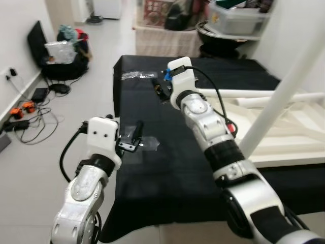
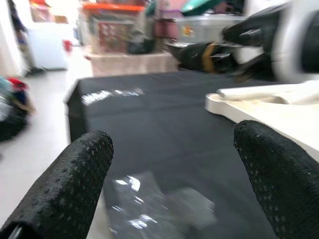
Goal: Building children table
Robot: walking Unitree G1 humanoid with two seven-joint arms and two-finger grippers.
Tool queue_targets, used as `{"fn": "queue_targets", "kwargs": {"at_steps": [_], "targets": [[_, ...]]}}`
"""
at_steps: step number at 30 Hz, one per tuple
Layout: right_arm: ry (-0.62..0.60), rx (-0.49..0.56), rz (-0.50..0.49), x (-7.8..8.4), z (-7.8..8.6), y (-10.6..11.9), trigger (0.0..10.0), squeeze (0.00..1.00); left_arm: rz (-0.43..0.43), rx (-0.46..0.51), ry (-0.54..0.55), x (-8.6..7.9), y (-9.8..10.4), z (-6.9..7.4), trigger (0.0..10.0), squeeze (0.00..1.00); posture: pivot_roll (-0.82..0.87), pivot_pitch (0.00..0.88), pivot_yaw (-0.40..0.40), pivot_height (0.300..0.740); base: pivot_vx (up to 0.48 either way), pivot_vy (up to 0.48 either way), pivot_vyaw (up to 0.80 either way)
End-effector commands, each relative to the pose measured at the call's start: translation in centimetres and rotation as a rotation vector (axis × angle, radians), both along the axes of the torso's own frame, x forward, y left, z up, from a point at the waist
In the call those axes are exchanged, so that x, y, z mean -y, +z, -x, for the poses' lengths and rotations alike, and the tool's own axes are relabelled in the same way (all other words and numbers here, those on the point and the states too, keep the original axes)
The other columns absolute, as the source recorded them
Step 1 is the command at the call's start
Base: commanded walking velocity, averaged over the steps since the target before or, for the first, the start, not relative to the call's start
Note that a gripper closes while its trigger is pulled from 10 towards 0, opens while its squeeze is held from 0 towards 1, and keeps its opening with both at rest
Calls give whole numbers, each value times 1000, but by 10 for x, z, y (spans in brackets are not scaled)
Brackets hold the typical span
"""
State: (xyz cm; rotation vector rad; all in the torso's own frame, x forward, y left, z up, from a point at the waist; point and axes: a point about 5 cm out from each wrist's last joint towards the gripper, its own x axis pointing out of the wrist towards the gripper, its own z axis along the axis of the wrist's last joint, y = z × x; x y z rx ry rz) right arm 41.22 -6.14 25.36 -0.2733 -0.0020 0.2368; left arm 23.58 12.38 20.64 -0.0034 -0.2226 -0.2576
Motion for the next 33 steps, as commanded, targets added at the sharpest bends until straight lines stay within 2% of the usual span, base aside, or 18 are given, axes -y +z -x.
{"fn": "queue_targets", "kwargs": {"at_steps": [1,5,6,8,9,10,11,12,14,16,20,23,33], "targets": [[-35,-29,-3,2,-4,-3,10000,0,13,-8,-59,7,2,7,10000,0,35,200,-156,740,0,0,0],[-53,-60,21,1,-6,-8,10000,0,27,-21,-91,12,3,14,10000,0,32,218,-164,740,0,0,0],[-77,-64,35,5,-7,-10,10000,0,38,-28,-107,16,4,19,10000,0,39,248,-178,740,0,0,0],[-107,-76,31,10,-8,-12,10000,0,42,-35,-120,19,4,22,10000,0,40,255,-178,740,0,0,0],[-155,-81,34,20,-10,-11,10000,0,48,-45,-135,23,5,26,10000,0,42,274,-182,740,0,0,0],[-155,-81,34,20,-10,-11,10000,0,48,-45,-135,23,5,26,10000,0,42,274,-182,740,0,0,0],[-229,-78,31,34,-12,-9,10000,0,50,-58,-151,26,4,31,10000,0,37,294,-179,740,0,0,0],[-229,-78,31,34,-12,-9,10000,0,50,-58,-151,26,4,31,10000,0,37,294,-179,740,0,0,0],[-405,-63,5,71,-15,-3,10000,0,56,-86,-174,31,1,39,10000,0,29,318,-177,740,0,0,0],[-519,-41,-17,95,-15,1,10000,0,59,-102,-188,34,0,42,10000,0,28,324,-174,740,0,0,0],[-556,-33,-22,104,-14,2,10000,0,60,-108,-193,35,0,44,10000,0,28,327,-169,740,0,0,0],[-572,-68,-43,111,-14,-2,10000,0,59,-117,-195,35,2,46,10000,0,26,333,-164,740,0,0,0],[-533,-147,-95,106,-12,-20,10000,0,52,-129,-181,34,3,49,10000,0,16,338,-158,740,0,0,0]]}}
